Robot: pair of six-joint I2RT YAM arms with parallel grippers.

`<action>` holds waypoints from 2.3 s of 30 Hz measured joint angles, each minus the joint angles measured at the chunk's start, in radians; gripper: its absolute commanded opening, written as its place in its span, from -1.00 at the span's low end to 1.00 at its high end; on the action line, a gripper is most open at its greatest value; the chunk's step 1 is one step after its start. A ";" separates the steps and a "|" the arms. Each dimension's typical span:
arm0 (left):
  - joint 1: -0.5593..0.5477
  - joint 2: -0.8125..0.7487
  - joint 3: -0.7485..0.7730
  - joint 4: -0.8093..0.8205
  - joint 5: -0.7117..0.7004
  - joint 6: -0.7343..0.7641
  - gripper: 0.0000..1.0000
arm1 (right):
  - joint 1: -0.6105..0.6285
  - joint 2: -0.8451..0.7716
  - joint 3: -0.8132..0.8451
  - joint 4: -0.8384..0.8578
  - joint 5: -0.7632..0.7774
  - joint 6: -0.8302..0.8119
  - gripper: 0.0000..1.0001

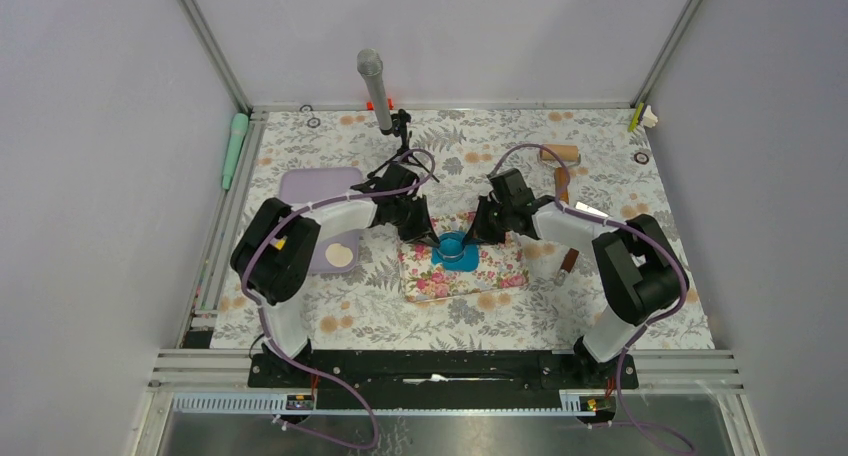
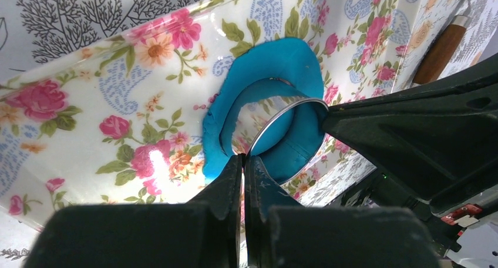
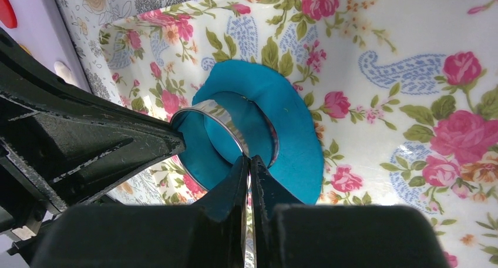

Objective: Roll out the dumpling wrappers from the dough
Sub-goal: Press the dumpling wrapper on the work surface.

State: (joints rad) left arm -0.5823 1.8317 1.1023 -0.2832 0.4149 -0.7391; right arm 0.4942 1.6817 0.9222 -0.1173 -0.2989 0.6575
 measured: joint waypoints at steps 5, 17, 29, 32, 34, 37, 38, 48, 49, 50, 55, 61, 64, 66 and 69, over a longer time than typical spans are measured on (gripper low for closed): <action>0.000 0.056 0.094 -0.095 0.010 0.019 -1.00 | 0.000 -0.032 -0.045 0.042 0.018 0.027 -1.00; -0.008 0.101 0.159 -0.138 0.027 0.053 -1.00 | 0.005 -0.093 -0.123 0.105 0.080 0.097 -1.00; -0.069 -0.007 0.022 -0.003 -0.117 0.030 -1.00 | -0.027 -0.015 -0.008 -0.024 0.029 0.046 -1.00; -0.072 0.006 0.050 -0.037 -0.127 0.035 -1.00 | -0.032 -0.014 -0.010 -0.022 0.016 0.036 -1.00; -0.073 0.036 0.100 -0.089 -0.125 0.047 -1.00 | -0.033 -0.020 -0.023 -0.007 0.015 0.036 -1.00; -0.072 0.098 0.196 -0.170 -0.103 0.069 -1.00 | -0.037 -0.052 -0.067 0.026 0.020 0.045 -1.00; -0.072 0.120 0.229 -0.195 -0.092 0.078 -1.00 | -0.040 -0.067 -0.088 0.036 0.025 0.053 -1.00; -0.062 0.183 0.318 -0.278 -0.039 0.122 -1.00 | -0.015 -0.132 -0.171 0.118 0.103 0.125 -1.00; -0.062 0.172 0.302 -0.262 -0.038 0.121 -1.00 | -0.014 -0.130 -0.164 0.112 0.106 0.125 -1.00; -0.062 0.160 0.280 -0.240 -0.039 0.121 -1.00 | -0.011 -0.127 -0.154 0.099 0.113 0.123 -1.00; -0.066 0.072 0.142 -0.117 -0.056 0.103 -1.00 | 0.008 -0.094 -0.090 0.024 0.124 0.099 -1.00; -0.087 0.013 0.069 -0.085 -0.099 0.079 -1.00 | 0.029 -0.074 -0.044 -0.045 0.122 0.071 -1.00; -0.093 0.011 0.070 -0.091 -0.109 0.076 -1.00 | 0.030 -0.074 -0.040 -0.056 0.121 0.067 -1.00; -0.095 0.013 0.080 -0.105 -0.117 0.076 -1.00 | 0.030 -0.074 -0.039 -0.058 0.121 0.064 -0.97; -0.101 0.018 0.102 -0.134 -0.132 0.078 -1.00 | 0.031 -0.079 -0.039 -0.059 0.120 0.060 -0.86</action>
State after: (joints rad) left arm -0.6838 1.8500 1.2045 -0.4175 0.2829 -0.6609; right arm 0.5247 1.6028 0.8829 -0.1764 -0.1787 0.7174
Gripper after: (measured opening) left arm 0.014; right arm 0.065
